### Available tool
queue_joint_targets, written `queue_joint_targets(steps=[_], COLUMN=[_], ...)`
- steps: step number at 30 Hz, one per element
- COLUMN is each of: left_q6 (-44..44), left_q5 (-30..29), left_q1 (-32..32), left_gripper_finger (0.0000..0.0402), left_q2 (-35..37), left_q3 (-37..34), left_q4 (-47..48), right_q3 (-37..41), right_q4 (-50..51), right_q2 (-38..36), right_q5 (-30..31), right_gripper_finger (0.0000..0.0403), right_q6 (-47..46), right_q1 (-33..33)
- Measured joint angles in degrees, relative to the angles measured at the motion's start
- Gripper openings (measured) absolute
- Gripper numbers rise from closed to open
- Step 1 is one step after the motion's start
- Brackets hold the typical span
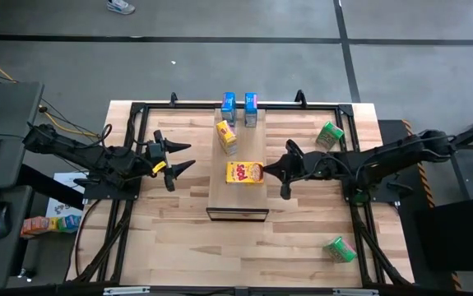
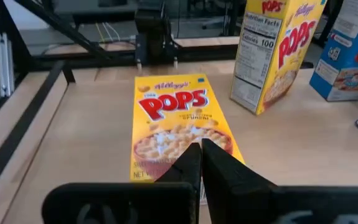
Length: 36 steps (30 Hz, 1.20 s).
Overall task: Stack cereal on shelf
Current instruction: Put the yellow cereal box on the shelf
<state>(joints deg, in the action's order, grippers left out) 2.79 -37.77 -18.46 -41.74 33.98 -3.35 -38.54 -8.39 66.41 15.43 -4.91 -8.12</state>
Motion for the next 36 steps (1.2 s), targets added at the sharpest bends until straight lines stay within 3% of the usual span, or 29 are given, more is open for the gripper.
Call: queue_joint_targets(steps=[18, 36], left_q6=[0.0, 0.0], left_q5=[0.0, 0.0], left_q1=[0.0, 0.0], left_gripper_finger=[0.0243, 0.0243], left_q2=[0.0, 0.0], left_q3=[-0.1, -0.1], left_q4=[0.0, 0.4], right_q3=[0.1, -0.1], right_q4=[-5.4, 1.7], right_q2=[4.3, 3.0], right_q5=[-0.8, 1.1], right_gripper_finger=[0.0, 0.0], right_q6=[-2.3, -3.6], right_q1=[-0.1, -0.3])
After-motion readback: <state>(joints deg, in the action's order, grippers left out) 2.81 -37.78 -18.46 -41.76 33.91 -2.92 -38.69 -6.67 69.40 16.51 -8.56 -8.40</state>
